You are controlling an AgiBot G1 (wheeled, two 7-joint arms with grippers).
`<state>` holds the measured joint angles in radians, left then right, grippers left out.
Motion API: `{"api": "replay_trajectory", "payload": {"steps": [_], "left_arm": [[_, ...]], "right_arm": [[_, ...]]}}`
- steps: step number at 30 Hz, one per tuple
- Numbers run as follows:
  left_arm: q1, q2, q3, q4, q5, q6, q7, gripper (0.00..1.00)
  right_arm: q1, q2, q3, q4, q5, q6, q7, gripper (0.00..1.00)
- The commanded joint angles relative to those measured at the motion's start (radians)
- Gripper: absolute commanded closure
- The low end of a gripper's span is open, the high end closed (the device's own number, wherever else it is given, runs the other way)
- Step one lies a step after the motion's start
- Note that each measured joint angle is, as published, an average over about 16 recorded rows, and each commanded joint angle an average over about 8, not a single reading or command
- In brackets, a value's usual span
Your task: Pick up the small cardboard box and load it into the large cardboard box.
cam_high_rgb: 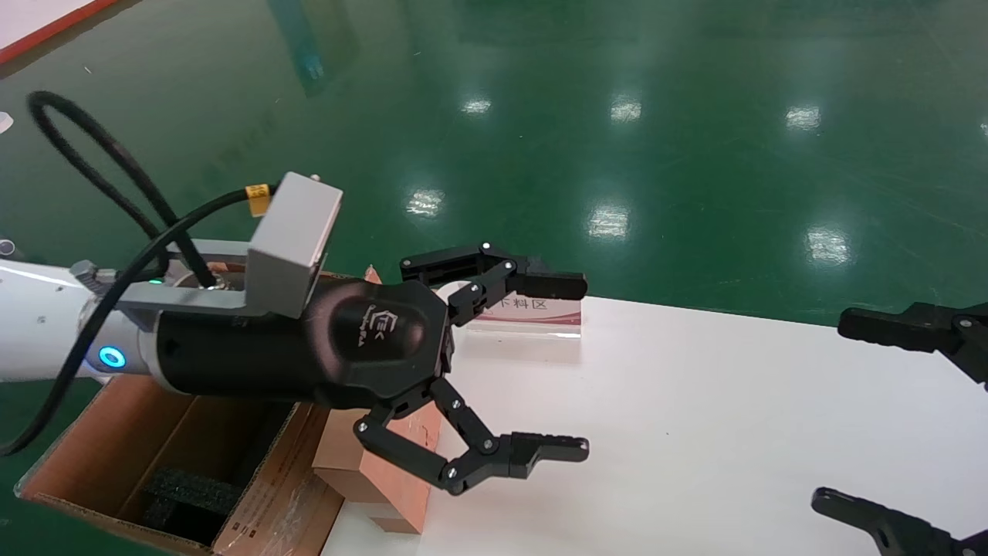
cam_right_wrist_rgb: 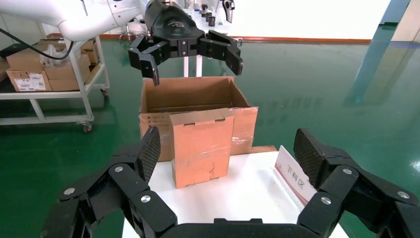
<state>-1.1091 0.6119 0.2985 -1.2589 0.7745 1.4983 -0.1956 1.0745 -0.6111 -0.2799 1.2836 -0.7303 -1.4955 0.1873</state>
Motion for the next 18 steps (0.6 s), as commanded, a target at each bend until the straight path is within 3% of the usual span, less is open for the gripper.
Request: {"api": "replay_trajectory", "payload": {"steps": [1,6,13,18], "left_arm": [[-0.002,0.001,0.002,0.008,0.002,-0.001,-0.002,0.0],[-0.065,-0.033,0.044,-0.014,0.082,0.032,-0.03,0.0],[-0.09,-0.12,0.15,-0.108,0.038,0.078,-0.078,0.0],[-0.196,-0.133,0.251,-0.108,0.078,0.077,-0.142,0.0]], "right_arm": [[0.0,0.0,0.0,0.0,0.0,0.0,0.0,0.0],[0.0,0.0,-0.001,0.0,0.0,0.0,0.0,0.0],[0.001,0.0,-0.001,-0.001,0.001,0.0,-0.001,0.0],[0.001,0.0,-0.002,-0.001,0.001,0.0,-0.001,0.0]]}}
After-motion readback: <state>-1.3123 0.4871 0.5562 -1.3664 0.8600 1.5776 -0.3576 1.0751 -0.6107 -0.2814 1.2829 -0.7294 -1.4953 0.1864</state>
